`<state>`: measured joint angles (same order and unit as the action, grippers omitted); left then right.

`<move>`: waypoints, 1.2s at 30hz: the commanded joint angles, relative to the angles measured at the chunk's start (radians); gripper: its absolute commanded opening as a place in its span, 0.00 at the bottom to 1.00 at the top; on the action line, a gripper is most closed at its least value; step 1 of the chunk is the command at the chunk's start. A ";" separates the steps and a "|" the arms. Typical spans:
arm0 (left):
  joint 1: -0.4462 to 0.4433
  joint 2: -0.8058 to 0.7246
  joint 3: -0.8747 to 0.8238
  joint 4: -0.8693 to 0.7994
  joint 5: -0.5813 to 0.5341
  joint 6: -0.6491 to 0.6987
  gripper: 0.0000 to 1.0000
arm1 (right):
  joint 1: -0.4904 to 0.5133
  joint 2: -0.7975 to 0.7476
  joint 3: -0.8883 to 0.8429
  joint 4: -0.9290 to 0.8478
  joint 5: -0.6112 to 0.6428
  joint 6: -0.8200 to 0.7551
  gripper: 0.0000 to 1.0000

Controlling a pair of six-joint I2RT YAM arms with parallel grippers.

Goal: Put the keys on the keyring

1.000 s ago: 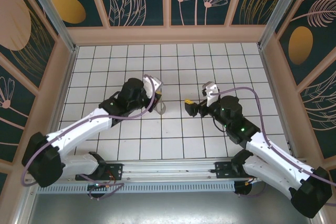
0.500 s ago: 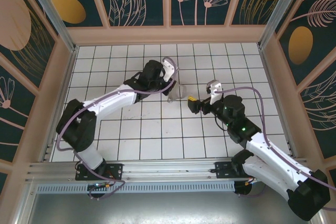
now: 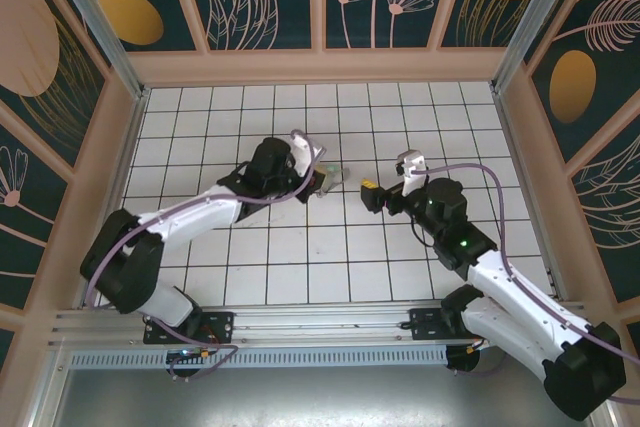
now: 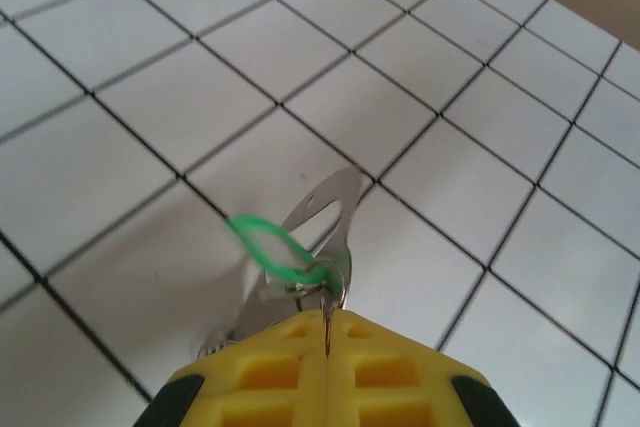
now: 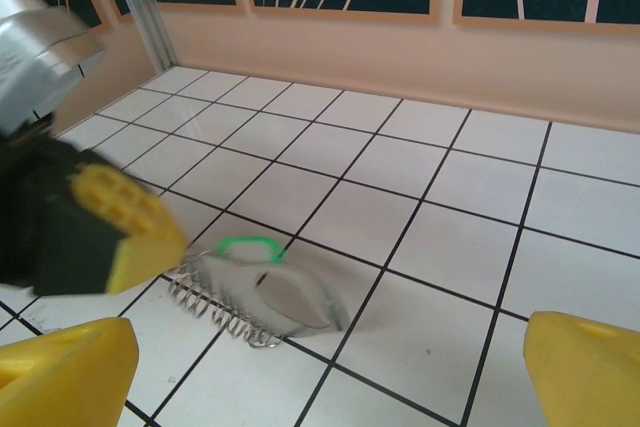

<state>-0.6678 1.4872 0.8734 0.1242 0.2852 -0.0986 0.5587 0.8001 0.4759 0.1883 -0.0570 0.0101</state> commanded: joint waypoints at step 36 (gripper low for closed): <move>0.022 -0.390 -0.258 -0.089 -0.390 -0.127 0.98 | -0.200 0.051 -0.160 0.418 0.367 -0.036 0.99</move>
<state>-0.6636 1.0988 0.5648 0.0780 0.0761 -0.2718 0.4171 0.8154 0.3347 0.4217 0.2249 -0.0025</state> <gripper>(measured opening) 0.963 0.990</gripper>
